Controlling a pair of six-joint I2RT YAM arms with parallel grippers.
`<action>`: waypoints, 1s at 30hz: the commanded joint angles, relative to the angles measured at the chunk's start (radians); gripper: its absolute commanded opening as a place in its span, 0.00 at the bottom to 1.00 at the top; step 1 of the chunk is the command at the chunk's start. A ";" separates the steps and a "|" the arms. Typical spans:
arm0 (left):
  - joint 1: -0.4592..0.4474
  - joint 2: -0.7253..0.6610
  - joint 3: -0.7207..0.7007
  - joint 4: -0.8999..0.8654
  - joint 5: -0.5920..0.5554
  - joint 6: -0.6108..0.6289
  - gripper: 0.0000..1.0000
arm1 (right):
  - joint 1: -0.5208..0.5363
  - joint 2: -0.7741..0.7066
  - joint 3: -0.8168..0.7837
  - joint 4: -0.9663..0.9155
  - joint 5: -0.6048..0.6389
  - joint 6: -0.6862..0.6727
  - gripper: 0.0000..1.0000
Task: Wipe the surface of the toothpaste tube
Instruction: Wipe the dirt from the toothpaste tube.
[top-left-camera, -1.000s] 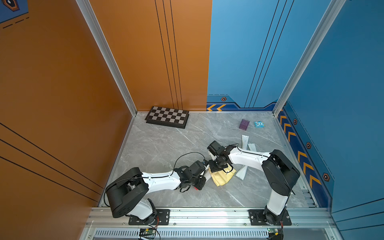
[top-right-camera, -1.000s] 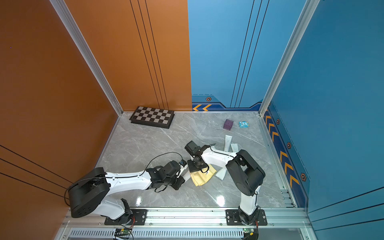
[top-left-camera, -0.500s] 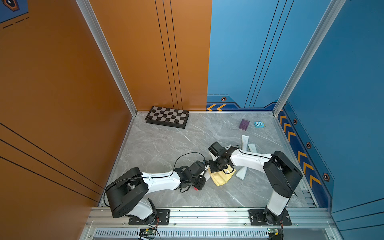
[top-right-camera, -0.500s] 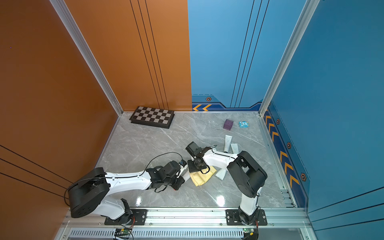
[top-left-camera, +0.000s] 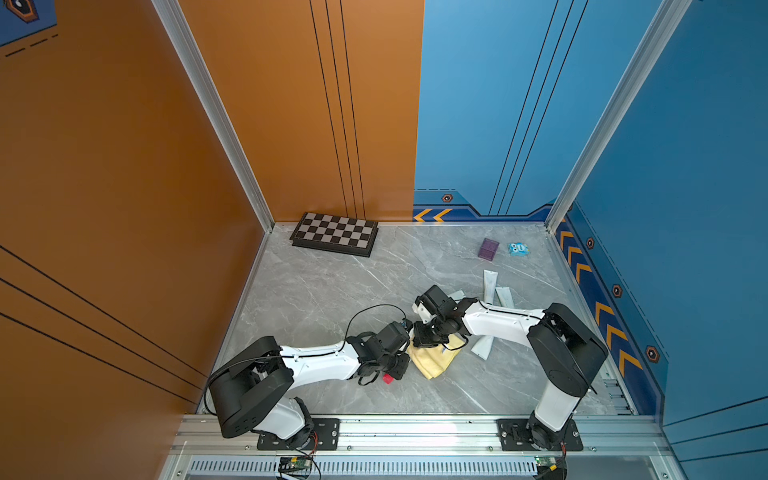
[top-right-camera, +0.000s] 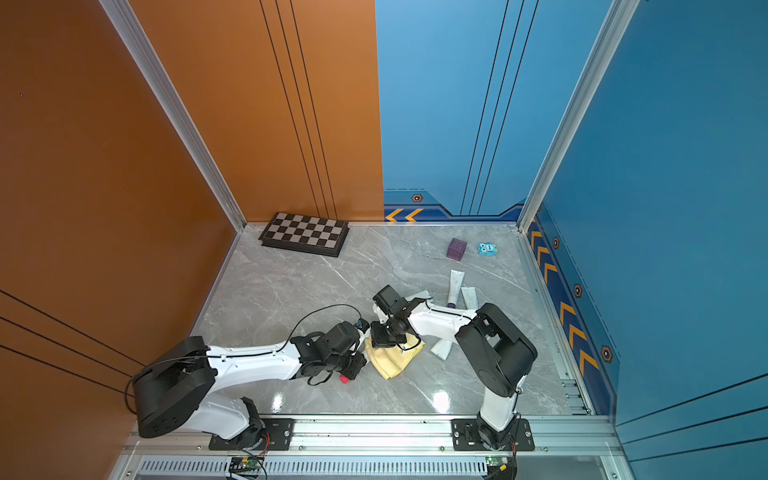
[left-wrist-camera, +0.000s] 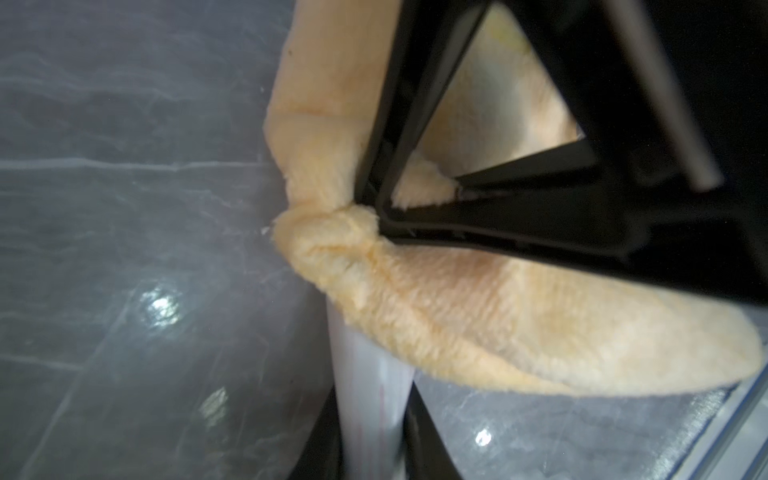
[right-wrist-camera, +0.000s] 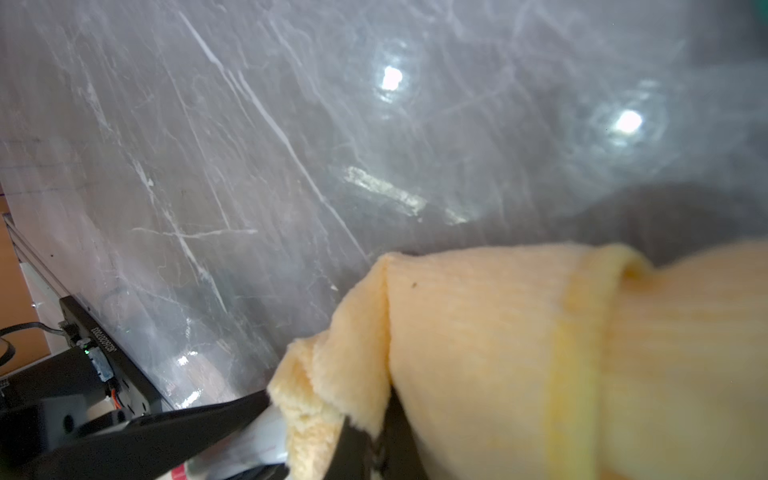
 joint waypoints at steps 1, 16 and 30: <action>-0.032 0.127 -0.030 0.002 0.036 0.120 0.20 | 0.141 0.036 0.018 -0.101 -0.170 -0.071 0.00; -0.032 0.111 -0.037 0.003 0.019 0.117 0.22 | 0.134 0.039 0.065 -0.167 -0.036 -0.107 0.00; -0.034 0.087 -0.048 0.005 0.016 0.115 0.22 | -0.010 0.117 0.047 -0.238 0.285 -0.142 0.00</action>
